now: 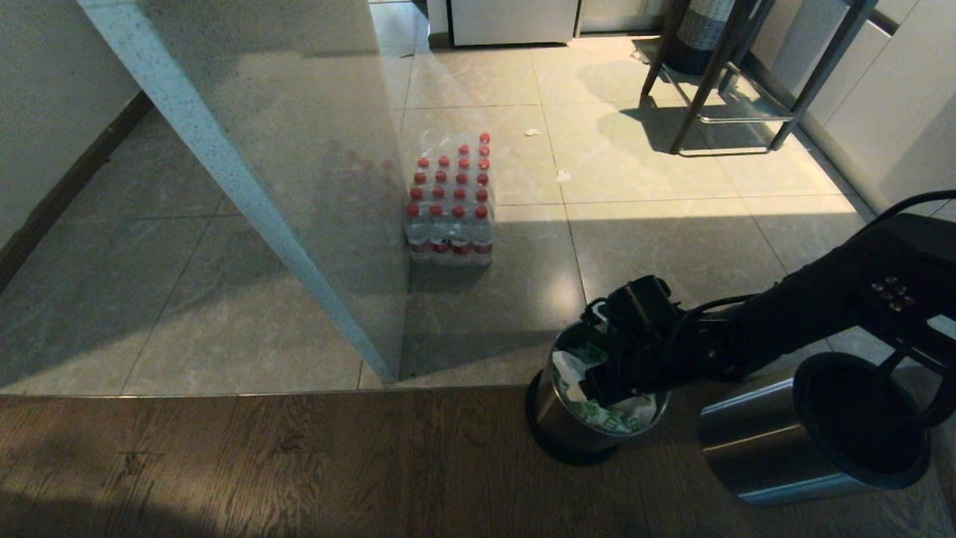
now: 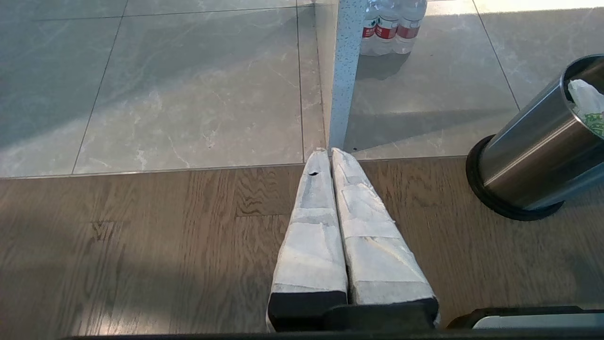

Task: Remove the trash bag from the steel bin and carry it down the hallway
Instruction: Pick up the trash bag

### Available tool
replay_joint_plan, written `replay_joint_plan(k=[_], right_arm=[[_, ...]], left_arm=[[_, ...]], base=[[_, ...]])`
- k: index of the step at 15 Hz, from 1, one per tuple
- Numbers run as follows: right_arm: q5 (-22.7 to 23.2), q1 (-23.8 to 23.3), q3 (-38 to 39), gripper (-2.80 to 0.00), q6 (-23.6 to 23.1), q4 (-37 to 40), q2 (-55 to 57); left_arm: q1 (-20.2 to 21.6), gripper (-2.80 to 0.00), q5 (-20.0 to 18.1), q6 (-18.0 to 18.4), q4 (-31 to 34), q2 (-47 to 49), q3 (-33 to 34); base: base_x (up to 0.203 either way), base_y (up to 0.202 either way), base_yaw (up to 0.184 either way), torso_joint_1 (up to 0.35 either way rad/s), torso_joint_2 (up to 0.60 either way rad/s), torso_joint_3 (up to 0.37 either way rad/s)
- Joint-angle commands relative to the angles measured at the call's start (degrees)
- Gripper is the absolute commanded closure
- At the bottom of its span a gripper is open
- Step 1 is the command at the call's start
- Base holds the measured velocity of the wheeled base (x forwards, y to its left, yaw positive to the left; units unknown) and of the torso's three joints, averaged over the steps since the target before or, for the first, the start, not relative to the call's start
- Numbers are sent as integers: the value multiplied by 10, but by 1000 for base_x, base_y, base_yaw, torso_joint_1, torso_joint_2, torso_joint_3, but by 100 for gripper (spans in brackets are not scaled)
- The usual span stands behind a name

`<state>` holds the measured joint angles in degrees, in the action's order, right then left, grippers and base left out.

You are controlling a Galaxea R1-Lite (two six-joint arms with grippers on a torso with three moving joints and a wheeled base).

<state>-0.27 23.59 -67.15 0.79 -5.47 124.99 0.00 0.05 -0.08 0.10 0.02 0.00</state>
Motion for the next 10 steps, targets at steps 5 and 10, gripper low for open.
replay_joint_plan(k=[5,10], right_arm=[[2,-2,-32,-280,1,2,42],[2,-2,-62,-280,-4,1,77]], left_arm=[[0,0,0,0,0,1,0],[0,0,0,0,0,1,-1]], base=[[0,0,0,0,0,0],[0,0,0,0,0,0]])
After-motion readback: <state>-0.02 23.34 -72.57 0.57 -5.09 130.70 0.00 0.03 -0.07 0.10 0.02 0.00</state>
